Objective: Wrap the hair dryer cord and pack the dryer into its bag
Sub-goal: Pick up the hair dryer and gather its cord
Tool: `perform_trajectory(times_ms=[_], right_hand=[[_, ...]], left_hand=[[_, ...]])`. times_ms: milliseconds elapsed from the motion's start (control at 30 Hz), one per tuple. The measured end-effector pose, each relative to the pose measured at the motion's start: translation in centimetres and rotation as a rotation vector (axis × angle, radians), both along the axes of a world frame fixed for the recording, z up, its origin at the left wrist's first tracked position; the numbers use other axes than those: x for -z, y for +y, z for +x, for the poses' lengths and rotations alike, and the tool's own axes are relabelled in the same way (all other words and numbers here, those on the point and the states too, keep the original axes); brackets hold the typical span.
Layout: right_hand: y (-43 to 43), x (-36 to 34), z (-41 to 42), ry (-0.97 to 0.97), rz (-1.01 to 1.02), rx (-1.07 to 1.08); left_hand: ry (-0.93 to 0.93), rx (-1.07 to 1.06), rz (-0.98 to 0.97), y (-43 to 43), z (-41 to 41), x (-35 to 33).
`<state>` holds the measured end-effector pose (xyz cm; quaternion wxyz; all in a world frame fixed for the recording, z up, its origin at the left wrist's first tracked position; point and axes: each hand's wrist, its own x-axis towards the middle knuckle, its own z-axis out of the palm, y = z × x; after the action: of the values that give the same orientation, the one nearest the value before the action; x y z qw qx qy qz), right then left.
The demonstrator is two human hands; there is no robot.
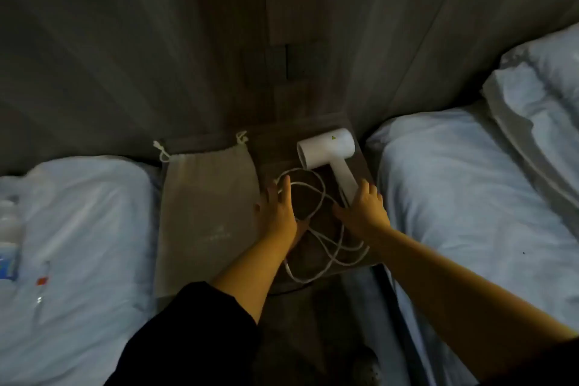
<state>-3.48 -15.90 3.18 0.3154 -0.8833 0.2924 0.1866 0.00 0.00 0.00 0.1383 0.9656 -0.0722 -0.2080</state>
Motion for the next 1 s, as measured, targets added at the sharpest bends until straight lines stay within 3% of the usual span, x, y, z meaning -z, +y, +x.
perform_trajectory(times_ms=[133,300,600,733,900,1000], right_hand=[[-0.2,3.3,1.6,-0.022,0.071,0.098],[-0.7,6.3,2.2,-0.03,-0.089,0.114],[-2.1,9.1,1.6,-0.309,-0.131,0.147],[-2.8,9.6,1.2,-0.37,-0.042,0.233],[-3.4,9.7,-2.8,-0.621,0.124,0.391],[-2.9,8.7,-7.5,-0.749,0.148,0.406]], left_hand=[[-0.076,0.218,0.19,-0.8,1.7,2.7],[-0.283,0.324,0.249,-1.4,2.0,5.1],[-0.589,0.324,0.093,-1.1,1.9,7.6],[-0.661,0.339,0.062,-1.2,1.6,7.0],[-0.878,0.33,-0.089,-1.5,-1.5,5.7],[-0.908,0.313,-0.185,-1.0,-6.2,4.8]])
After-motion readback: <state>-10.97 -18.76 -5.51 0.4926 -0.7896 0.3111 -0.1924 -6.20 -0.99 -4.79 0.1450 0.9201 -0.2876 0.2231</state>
